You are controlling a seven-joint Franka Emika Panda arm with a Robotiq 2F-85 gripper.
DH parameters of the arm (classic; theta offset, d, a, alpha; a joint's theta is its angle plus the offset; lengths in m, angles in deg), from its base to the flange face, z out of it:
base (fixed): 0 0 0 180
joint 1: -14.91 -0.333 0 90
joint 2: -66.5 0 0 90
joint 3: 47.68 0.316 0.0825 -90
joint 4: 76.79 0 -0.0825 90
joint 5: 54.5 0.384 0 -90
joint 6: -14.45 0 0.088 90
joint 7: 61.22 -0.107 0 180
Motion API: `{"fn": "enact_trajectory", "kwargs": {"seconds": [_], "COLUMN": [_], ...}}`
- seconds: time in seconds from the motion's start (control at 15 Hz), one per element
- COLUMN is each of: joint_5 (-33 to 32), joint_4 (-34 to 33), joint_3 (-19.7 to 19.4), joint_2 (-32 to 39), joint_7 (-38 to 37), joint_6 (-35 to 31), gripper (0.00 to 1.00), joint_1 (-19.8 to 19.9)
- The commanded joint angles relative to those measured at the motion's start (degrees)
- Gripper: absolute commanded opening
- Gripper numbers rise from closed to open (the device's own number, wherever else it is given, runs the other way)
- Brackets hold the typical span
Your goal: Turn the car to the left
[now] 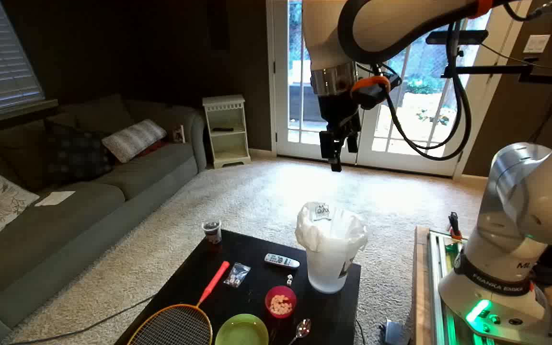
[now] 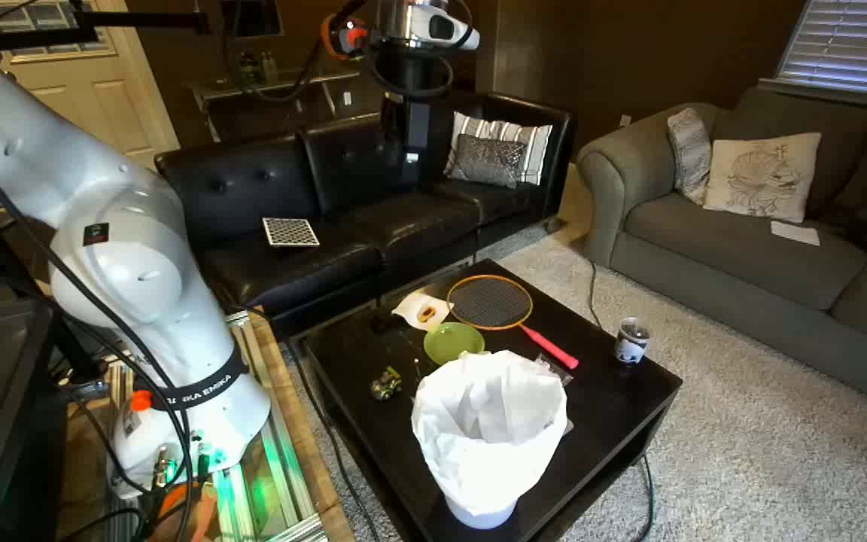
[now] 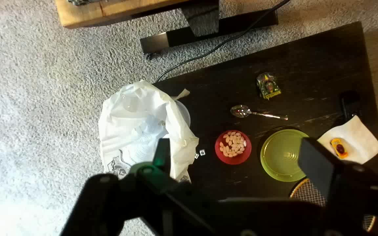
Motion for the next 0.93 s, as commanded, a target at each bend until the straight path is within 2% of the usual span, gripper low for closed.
{"fn": "enact_trajectory", "kwargs": {"seconds": [0.0, 0.47, 0.67, 0.87], "joint_5": [-0.21, -0.21, 0.82, 0.80], "joint_4": [-0.09, -0.09, 2.38, 5.88], "joint_3": [-0.50, -0.50, 1.14, 4.02], "joint_2": [0.06, 0.06, 3.68, 6.97], "joint_7": [-0.20, -0.20, 0.02, -1.77], "joint_6": [0.10, 0.10, -1.98, -6.99], "gripper": [1.00, 1.00, 1.00, 1.00], "joint_1": [-0.57, -0.57, -2.63, -5.33]}}
